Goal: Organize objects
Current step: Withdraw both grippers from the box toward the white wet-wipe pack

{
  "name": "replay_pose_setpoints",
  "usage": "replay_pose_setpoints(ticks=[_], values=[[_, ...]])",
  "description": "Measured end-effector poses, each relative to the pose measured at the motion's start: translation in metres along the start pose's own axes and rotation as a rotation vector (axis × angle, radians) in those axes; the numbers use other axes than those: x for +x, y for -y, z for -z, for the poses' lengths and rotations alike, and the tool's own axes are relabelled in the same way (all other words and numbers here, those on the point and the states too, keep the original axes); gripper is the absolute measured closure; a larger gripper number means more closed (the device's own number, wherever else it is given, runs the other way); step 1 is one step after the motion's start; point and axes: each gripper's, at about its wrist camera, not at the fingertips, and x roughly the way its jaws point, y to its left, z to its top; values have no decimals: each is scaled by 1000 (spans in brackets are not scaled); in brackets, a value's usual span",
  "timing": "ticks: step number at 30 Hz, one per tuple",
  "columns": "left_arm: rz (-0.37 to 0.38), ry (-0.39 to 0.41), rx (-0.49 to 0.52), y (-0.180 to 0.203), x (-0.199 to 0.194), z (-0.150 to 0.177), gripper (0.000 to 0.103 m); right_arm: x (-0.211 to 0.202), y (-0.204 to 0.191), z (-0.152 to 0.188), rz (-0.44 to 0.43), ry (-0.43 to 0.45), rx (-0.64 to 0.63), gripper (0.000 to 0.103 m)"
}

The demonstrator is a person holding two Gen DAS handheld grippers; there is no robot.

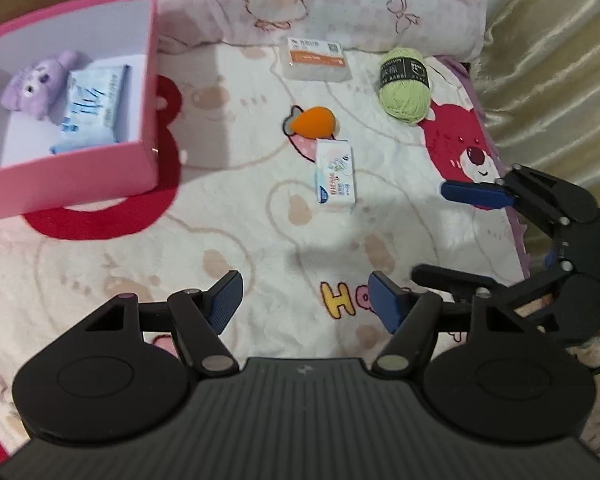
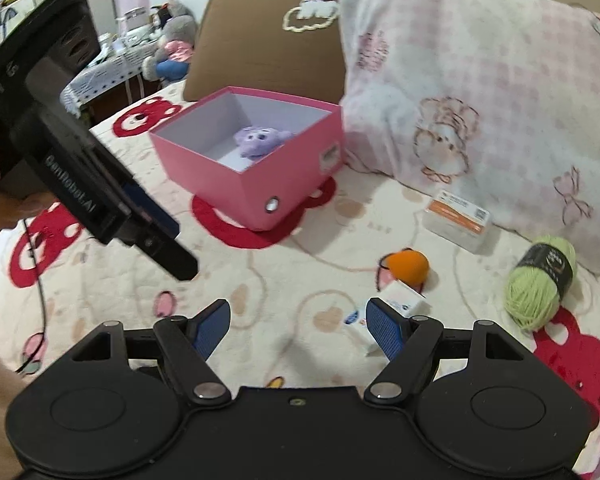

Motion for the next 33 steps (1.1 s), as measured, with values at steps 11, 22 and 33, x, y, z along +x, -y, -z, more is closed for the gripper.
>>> replay_pose_setpoints(ticks=[11, 22, 33], values=[[-34, 133, -19, -2, 43, 1, 37, 42, 32, 28, 27, -98, -184, 24], [-11, 153, 44, 22, 92, 3, 38, 62, 122, 25, -178, -77, 181, 24], [62, 161, -3, 29, 132, -8, 42, 116, 129, 15, -63, -55, 371, 42]])
